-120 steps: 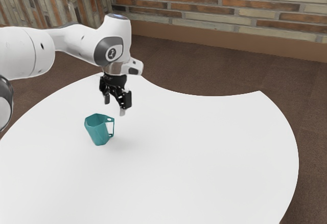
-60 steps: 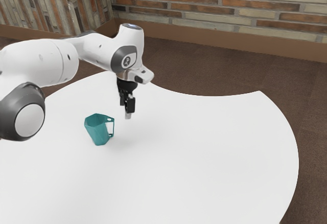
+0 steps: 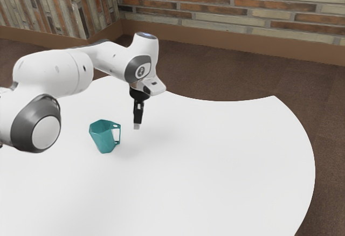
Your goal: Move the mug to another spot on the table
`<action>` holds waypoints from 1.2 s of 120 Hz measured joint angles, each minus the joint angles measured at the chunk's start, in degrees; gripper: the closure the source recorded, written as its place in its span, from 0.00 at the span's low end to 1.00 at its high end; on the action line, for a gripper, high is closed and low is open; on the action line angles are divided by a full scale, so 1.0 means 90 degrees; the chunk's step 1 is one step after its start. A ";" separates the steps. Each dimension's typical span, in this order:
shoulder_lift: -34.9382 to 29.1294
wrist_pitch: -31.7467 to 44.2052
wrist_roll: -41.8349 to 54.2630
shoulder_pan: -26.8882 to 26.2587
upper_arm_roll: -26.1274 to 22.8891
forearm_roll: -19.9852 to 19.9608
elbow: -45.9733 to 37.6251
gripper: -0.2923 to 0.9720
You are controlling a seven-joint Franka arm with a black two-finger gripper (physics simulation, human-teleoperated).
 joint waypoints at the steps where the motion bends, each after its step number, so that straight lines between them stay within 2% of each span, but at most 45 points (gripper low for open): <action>1: 0.0008 0.0002 0.0022 0.0001 0.0000 0.0002 -0.0005 0.28; 64: 0.0038 -0.0140 0.0865 0.0172 0.0060 0.0016 -0.0184 0.30; 144: -0.0219 -0.0300 0.0855 0.0194 0.0060 0.0050 -0.0674 0.31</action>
